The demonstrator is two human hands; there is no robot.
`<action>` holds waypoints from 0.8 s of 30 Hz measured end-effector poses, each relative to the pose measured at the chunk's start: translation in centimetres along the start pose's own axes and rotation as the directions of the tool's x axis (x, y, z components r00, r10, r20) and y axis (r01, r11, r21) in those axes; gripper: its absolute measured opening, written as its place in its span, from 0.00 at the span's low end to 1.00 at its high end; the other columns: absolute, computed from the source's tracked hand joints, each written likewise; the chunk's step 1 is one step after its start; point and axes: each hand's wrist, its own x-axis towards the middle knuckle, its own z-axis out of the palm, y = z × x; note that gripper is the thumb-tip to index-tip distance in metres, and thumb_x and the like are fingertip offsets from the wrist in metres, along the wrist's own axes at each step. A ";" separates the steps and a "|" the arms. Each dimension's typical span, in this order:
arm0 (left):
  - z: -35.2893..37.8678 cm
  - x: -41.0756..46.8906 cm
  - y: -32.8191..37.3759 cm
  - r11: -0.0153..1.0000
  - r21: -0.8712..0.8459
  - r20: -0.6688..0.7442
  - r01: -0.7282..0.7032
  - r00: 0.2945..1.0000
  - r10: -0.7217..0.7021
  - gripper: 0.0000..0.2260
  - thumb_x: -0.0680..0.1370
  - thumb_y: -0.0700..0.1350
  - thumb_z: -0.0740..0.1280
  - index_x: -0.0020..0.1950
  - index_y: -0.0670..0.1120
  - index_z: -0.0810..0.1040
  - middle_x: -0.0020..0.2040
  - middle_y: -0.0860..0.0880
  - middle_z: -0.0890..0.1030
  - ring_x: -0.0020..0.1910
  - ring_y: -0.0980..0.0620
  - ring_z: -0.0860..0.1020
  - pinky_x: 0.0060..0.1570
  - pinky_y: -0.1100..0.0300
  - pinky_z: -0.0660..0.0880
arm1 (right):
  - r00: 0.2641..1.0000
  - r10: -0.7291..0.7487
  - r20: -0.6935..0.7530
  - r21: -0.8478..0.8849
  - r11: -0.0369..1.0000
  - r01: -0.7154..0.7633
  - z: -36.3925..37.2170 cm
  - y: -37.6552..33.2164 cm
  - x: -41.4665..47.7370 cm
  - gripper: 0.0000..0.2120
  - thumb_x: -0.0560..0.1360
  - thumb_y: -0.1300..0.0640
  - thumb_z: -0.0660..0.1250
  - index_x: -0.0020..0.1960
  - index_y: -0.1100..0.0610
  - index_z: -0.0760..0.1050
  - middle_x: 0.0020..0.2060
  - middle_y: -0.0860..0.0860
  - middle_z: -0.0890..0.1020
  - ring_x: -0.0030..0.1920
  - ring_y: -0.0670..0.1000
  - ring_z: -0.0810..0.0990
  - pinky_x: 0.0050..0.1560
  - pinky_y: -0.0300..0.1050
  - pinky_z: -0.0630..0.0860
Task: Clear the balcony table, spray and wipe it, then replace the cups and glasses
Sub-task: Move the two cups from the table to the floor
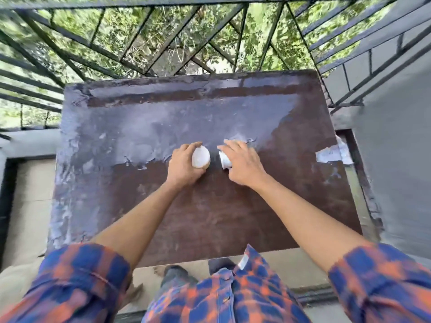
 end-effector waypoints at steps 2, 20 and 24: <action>-0.7 -1.0 -0.7 0.998 -0.064 -0.034 0.000 0.999 -0.002 0.32 0.68 0.48 0.79 0.71 0.49 0.75 0.65 0.45 0.78 0.63 0.38 0.74 0.64 0.52 0.68 | 1.000 0.001 0.007 -0.072 0.997 -0.001 0.1 0.1 0.4 0.36 0.67 0.57 0.73 0.74 0.48 0.69 0.70 0.48 0.73 0.71 0.54 0.69 0.64 0.54 0.70; -11.7 -26.7 -19.4 0.731 -0.607 -0.394 0.310 0.682 -0.616 0.35 0.62 0.58 0.73 0.69 0.54 0.74 0.63 0.48 0.80 0.61 0.45 0.79 0.62 0.48 0.76 | 0.990 -0.070 0.123 0.639 0.768 -0.026 6.1 -23.0 -2.9 0.33 0.58 0.52 0.82 0.61 0.43 0.77 0.52 0.42 0.82 0.53 0.49 0.82 0.57 0.49 0.78; -11.6 -34.4 -24.3 0.568 -0.701 -0.365 0.432 0.467 -0.805 0.39 0.60 0.59 0.75 0.70 0.56 0.73 0.58 0.51 0.81 0.56 0.50 0.79 0.55 0.58 0.72 | 0.920 -0.303 0.247 0.611 0.786 0.095 9.6 -32.9 -4.4 0.33 0.56 0.45 0.79 0.61 0.41 0.75 0.52 0.43 0.83 0.52 0.48 0.82 0.54 0.47 0.79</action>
